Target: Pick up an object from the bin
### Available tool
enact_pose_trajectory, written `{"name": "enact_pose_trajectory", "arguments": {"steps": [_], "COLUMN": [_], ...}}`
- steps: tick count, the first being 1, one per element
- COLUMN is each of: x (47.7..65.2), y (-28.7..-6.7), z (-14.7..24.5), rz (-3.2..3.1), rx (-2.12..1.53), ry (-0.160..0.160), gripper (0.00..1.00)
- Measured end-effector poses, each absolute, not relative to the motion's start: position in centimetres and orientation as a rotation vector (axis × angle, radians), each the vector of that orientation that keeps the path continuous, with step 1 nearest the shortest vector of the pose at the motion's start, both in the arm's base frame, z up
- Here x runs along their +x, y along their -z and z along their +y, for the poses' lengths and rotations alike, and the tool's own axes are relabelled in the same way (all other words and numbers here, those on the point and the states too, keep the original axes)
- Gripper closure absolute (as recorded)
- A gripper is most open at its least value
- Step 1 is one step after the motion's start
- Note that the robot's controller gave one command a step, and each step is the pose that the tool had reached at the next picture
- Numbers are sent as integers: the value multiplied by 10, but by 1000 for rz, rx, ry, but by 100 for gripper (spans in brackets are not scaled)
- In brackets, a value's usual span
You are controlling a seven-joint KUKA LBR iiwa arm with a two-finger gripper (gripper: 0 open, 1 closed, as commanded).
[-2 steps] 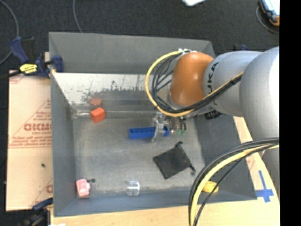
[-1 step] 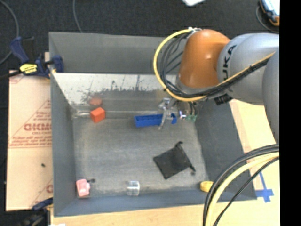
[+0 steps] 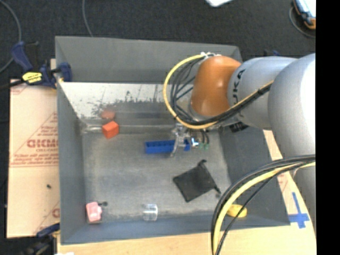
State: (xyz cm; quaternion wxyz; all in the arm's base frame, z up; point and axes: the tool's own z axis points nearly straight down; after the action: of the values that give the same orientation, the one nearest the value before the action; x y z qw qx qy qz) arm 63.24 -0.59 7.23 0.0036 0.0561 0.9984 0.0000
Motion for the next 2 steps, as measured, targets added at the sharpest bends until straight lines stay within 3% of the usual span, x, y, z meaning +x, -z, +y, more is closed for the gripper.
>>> {"name": "enact_pose_trajectory", "arguments": {"steps": [1,2], "x": [624,620], "y": [-160,-255], "z": [-2,2], "rz": [3135,3124], "rx": [165,144], "ry": [1,2], "gripper": [0,0]}}
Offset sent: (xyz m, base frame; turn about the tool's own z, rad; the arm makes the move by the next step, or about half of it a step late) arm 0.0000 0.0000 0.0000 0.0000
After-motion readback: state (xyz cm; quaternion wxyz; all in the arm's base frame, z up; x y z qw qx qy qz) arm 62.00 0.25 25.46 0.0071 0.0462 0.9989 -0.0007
